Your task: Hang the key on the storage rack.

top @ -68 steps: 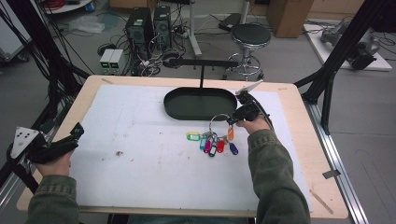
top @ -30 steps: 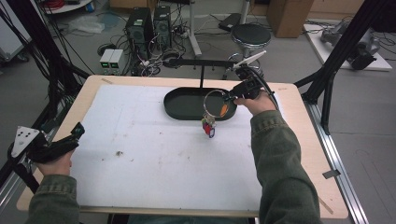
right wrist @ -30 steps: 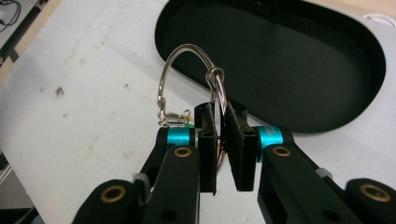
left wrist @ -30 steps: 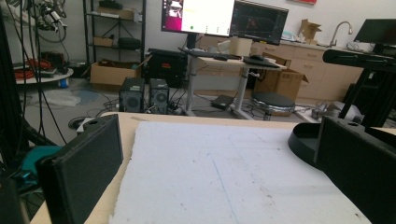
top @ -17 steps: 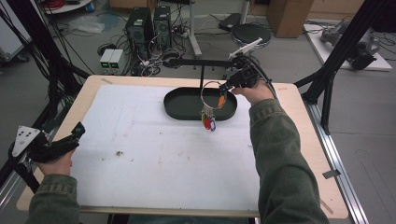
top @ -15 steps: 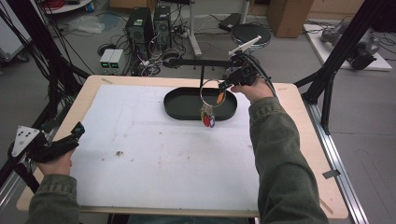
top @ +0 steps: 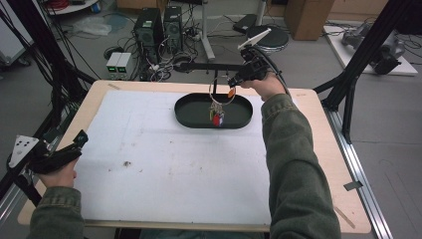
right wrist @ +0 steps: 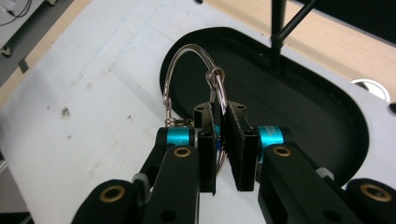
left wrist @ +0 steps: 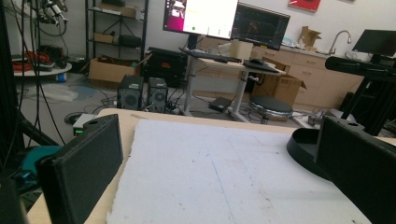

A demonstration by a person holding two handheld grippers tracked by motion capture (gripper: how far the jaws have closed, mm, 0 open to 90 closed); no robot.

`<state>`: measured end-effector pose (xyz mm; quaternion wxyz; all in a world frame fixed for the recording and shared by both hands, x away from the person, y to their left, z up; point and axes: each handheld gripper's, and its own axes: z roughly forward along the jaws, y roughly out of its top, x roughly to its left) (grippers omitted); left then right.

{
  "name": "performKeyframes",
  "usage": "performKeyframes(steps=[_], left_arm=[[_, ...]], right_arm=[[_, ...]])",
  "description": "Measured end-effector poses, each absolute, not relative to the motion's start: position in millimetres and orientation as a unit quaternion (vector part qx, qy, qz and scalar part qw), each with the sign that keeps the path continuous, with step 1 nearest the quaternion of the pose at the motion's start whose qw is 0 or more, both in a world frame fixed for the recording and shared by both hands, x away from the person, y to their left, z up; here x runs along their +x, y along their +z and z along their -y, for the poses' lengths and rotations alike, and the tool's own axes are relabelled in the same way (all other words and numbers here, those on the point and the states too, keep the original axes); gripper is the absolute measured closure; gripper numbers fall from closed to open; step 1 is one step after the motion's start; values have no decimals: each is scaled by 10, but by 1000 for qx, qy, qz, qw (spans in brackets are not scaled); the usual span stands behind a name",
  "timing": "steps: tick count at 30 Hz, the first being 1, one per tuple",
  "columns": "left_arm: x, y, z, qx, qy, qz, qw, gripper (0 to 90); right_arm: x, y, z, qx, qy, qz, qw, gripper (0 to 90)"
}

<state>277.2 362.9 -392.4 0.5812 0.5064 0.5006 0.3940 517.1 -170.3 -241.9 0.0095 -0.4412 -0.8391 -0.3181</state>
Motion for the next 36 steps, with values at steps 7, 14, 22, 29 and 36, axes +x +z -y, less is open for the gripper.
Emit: performKeyframes(steps=[7, 14, 22, 29, 36], left_arm=[[2797, -3926, -3618, 506, 393, -498, 585, 17], [2811, -3929, -3621, 504, 393, -499, 585, 17], [2835, -3936, -3619, 504, 389, -501, 587, 17], [2824, -3931, -3621, 503, 390, -500, 587, 17], [2827, -3932, -3619, 504, 390, -499, 587, 17]], right_arm=[[5290, -2374, 1772, -453, -325, 830, 5, 828], [5351, -2206, 1813, -447, -333, 830, -10, 826], [5488, -2229, 1815, -450, -326, 831, -35, 823], [5561, -2409, 1855, -476, -325, 817, -34, 822], [5563, -2520, 1905, -475, -322, 818, -37, 822]])
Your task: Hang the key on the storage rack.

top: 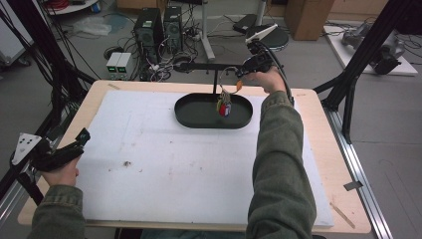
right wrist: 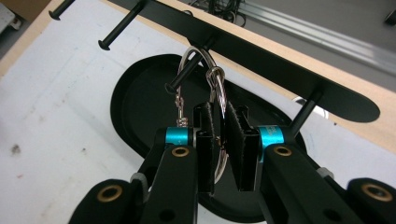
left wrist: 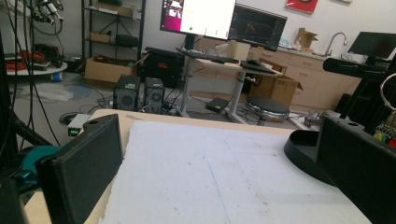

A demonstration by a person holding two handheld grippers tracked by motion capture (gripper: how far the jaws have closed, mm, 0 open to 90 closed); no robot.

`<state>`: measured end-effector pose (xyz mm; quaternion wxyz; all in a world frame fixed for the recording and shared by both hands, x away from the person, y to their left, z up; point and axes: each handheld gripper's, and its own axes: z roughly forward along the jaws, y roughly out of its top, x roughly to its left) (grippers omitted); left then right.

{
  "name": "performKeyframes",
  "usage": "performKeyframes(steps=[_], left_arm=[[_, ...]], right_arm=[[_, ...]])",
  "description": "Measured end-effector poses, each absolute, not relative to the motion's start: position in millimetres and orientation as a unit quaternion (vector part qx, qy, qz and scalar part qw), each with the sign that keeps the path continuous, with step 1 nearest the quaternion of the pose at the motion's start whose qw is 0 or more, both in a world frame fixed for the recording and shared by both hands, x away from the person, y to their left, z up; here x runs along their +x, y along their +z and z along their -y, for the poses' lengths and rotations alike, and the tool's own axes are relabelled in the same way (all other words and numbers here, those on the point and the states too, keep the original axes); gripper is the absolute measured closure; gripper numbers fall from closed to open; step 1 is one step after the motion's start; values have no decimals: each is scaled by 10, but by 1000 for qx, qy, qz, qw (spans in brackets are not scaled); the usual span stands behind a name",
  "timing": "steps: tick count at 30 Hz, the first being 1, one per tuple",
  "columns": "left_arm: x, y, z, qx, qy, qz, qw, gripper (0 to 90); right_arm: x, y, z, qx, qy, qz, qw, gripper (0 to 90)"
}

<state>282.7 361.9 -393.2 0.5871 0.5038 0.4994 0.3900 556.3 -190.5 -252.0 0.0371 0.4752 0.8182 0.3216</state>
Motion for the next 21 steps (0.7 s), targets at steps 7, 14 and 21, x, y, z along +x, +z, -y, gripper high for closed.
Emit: performKeyframes(steps=[7, 14, 21], left_arm=[[2836, -3929, -3613, 505, 391, -499, 587, 17], [2838, -3931, -3625, 503, 391, -500, 587, 17], [2836, -3930, -3628, 503, 391, -499, 587, 17]], right_arm=[[5571, -2603, 1860, 464, 333, -820, 40, 822], [5585, -2626, 1800, 461, 332, -822, 41, 819], [5574, -2623, 1777, 466, 333, -818, 48, 711]])
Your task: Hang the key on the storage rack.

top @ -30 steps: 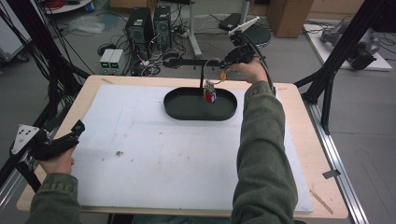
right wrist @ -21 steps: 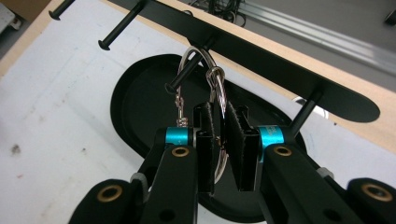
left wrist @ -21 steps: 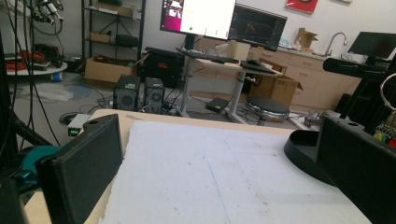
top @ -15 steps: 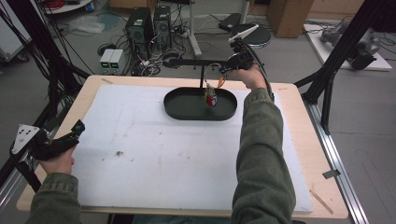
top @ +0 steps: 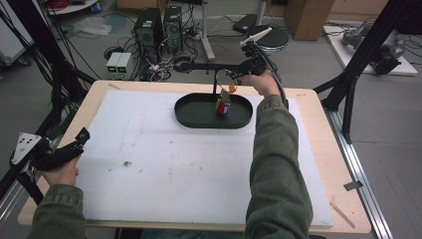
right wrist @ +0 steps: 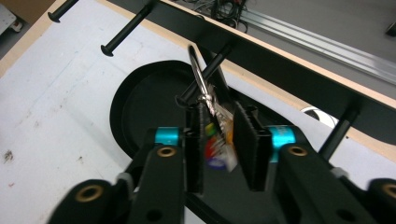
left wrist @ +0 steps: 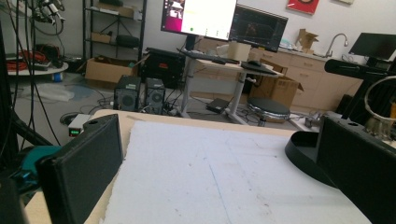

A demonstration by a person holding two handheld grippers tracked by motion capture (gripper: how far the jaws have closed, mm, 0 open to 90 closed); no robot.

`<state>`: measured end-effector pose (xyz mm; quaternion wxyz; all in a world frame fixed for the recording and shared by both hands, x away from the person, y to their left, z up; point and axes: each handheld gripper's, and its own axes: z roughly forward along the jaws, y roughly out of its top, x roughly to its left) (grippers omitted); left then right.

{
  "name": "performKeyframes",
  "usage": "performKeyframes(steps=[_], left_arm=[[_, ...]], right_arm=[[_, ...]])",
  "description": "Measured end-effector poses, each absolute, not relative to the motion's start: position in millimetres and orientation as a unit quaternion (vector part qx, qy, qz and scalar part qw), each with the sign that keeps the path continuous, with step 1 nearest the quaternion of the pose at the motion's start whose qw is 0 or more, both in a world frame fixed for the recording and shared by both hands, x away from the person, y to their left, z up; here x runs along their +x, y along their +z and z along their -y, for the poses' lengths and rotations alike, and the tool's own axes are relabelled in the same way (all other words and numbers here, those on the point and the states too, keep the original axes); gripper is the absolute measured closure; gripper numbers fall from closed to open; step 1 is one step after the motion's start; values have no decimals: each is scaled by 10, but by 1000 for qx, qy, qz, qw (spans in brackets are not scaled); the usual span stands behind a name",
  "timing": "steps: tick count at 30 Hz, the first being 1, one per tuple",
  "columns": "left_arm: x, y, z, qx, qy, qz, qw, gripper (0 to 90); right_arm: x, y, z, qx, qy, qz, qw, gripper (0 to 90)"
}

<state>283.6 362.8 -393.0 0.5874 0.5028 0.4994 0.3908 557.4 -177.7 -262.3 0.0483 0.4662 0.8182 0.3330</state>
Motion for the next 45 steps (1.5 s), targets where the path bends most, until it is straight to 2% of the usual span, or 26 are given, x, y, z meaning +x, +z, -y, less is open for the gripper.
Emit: performKeyframes(steps=[4, 7, 11, 13, 16, 22, 45], left_arm=[[2836, -3930, -3627, 503, 390, -499, 588, 17], [2836, -3929, -3625, 503, 389, -500, 588, 17], [2833, -3928, -3624, 503, 389, -500, 588, 17], [2832, -3928, -3622, 501, 390, -499, 589, 17], [2829, -3927, -3628, 500, 390, -500, 590, 17], [2826, -3926, -3629, 501, 389, -500, 589, 17], [2794, -3918, -3625, 501, 390, -500, 589, 17]], right_arm=[[5549, -2615, 1777, 465, 334, -818, 48, 615], [5511, -2619, 1783, 456, 358, -814, 37, 459], [5460, -2616, 1734, 443, 357, -822, 38, 308], [5427, -2602, 1682, 438, 349, -826, 64, 143], [5389, -2595, 1646, 427, 335, -836, 85, 6], [5302, -2513, 1641, 428, 329, -833, 122, 5], [4885, -2344, 1910, 422, 343, -825, 152, 5]])
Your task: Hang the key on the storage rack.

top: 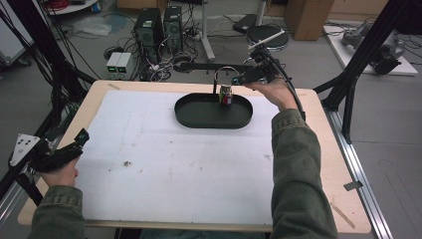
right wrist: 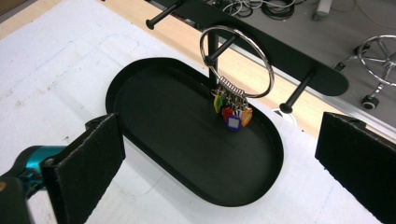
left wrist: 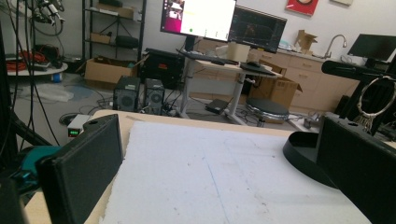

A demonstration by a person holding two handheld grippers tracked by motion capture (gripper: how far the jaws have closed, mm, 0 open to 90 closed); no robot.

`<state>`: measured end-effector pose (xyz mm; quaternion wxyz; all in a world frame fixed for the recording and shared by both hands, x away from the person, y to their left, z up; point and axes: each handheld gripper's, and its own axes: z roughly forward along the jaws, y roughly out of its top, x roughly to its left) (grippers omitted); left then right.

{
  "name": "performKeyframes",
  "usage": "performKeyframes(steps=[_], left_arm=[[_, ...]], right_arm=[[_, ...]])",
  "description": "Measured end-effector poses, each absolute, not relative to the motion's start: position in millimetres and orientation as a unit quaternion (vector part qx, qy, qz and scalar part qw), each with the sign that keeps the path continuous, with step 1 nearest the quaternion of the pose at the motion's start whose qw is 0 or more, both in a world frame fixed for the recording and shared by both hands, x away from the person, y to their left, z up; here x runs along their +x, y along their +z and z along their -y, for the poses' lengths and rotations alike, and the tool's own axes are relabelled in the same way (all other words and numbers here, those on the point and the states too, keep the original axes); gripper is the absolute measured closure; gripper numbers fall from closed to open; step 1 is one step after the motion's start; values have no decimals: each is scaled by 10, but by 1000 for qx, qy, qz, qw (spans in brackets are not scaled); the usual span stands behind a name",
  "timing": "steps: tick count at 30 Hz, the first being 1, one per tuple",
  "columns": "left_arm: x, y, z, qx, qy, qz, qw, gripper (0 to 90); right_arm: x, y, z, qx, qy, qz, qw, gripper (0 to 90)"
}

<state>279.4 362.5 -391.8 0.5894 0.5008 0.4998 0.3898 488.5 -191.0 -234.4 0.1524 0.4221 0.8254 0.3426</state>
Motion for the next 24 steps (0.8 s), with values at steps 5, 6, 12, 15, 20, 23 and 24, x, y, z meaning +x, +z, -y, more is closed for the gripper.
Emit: performKeyframes(steps=[5, 6, 12, 15, 20, 23, 24], left_arm=[[2790, -3916, -3629, 500, 390, -500, 590, 17], [2789, -3917, -3631, 500, 390, -500, 590, 17], [2797, -3919, -3622, 502, 389, -499, 590, 17], [2800, -3920, -3619, 502, 389, -499, 589, 17], [2799, -3920, -3615, 502, 389, -499, 589, 17], [2800, -3919, -3612, 503, 388, -499, 589, 17], [2800, -3920, -3612, 503, 387, -499, 589, 17]], right_arm=[[4801, -2325, 1982, 425, 367, -813, 154, 5], [4779, -2344, 2004, 429, 370, -810, 152, 5], [4661, -2475, 2189, 444, 376, -798, 155, 5], [4609, -2523, 2274, 451, 369, -797, 158, 5], [4487, -2595, 2400, 460, 373, -790, 160, 5], [4417, -2633, 2456, 460, 378, -785, 169, 5], [4387, -2641, 2476, 467, 386, -778, 165, 5]])
